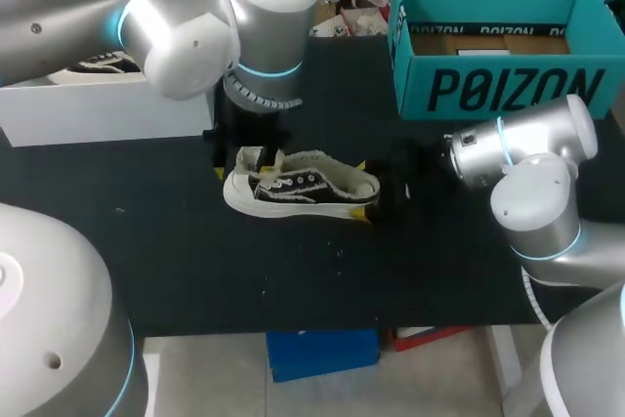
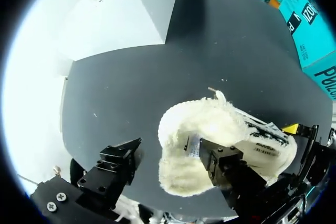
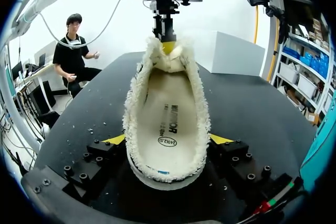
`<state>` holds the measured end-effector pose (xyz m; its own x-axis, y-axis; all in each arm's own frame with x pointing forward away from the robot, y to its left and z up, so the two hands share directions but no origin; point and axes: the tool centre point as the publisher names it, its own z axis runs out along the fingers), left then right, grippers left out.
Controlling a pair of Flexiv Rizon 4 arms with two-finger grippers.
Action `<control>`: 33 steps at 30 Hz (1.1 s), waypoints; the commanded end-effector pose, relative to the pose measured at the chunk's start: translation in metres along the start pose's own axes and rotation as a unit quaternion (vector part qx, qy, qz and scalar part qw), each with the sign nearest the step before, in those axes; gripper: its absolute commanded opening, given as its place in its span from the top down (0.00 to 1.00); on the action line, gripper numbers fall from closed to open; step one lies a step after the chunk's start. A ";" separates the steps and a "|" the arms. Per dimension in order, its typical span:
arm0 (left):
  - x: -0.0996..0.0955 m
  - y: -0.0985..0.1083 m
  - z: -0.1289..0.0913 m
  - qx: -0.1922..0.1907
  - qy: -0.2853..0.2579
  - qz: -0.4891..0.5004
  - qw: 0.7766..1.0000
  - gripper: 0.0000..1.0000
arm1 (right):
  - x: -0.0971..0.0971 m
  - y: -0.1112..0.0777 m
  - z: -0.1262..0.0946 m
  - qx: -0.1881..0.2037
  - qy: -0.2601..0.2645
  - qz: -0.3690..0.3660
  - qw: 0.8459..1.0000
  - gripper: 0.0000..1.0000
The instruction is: Take the shoe out of the shoebox, open the shoe tongue, remove and reinsert the insole, then place the shoe into the shoebox
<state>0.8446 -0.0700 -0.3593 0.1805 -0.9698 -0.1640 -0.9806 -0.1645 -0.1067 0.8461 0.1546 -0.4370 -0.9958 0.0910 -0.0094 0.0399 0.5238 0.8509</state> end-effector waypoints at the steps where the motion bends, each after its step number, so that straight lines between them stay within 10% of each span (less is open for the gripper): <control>1: -0.005 0.000 -0.015 0.019 0.035 0.038 0.999 0.00 | -0.001 -0.003 0.003 0.001 0.000 0.001 1.000 1.00; 14: 0.035 -0.017 -0.071 0.052 0.175 0.283 0.942 0.00 | -0.001 -0.003 0.003 0.001 0.000 0.001 1.000 1.00; 15: 0.040 -0.019 -0.074 0.042 0.194 0.312 0.929 0.05 | -0.001 -0.003 0.003 0.001 0.000 0.001 1.000 1.00; 16: 0.044 -0.020 -0.076 0.034 0.209 0.334 0.919 0.40 | -0.001 -0.003 0.003 0.001 0.000 0.001 1.000 1.00; 20: 0.063 -0.022 -0.081 -0.023 0.260 0.461 0.848 1.00 | -0.001 -0.003 0.003 0.001 0.000 0.001 1.000 1.00; 33: 0.092 -0.005 -0.092 -0.166 0.338 0.698 0.609 1.00 | -0.001 -0.003 0.003 0.001 0.000 0.001 1.000 1.00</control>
<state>0.8499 -0.1736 -0.2813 -0.6902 -0.6814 0.2436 -0.7188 0.6842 -0.1231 0.8461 0.1547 -0.4370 -0.9958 0.0906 -0.0094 0.0396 0.5234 0.8511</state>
